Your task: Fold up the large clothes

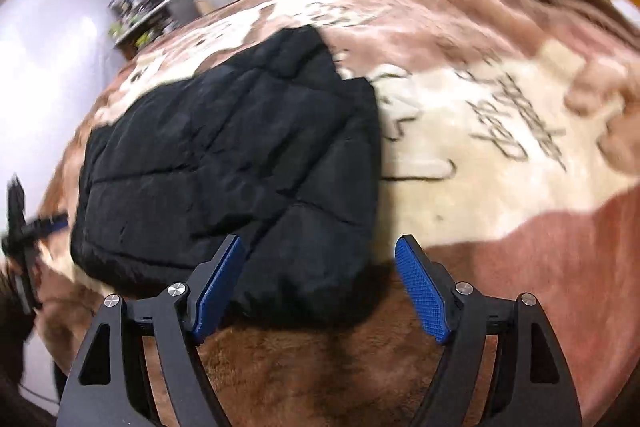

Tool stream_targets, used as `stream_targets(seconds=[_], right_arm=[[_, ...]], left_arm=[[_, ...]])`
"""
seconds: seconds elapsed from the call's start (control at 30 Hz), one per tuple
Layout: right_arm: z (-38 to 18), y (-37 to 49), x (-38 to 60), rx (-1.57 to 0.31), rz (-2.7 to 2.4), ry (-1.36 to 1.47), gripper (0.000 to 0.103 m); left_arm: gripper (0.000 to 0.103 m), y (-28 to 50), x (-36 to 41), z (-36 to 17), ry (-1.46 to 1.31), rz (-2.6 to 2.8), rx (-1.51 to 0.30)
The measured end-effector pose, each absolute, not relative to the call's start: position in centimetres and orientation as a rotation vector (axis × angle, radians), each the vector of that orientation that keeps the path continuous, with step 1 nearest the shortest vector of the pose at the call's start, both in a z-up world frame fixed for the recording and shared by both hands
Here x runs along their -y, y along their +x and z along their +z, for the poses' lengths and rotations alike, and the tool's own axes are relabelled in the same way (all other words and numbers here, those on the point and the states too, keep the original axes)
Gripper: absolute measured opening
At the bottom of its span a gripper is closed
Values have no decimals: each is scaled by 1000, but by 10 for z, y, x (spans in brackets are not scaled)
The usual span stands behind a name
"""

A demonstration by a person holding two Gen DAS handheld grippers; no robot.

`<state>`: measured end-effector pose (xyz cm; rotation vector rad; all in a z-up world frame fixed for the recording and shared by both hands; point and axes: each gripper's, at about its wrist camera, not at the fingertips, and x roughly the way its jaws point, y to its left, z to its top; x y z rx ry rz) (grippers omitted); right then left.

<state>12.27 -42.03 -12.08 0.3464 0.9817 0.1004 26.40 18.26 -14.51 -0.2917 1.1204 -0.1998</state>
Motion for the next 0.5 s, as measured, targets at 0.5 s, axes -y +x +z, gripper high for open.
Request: stream_targets(seconds=[0.5], right_arm=[[-170, 174, 454, -1122, 317, 578, 78]], left_arm=[[96, 294, -155, -185, -372, -414, -1261]])
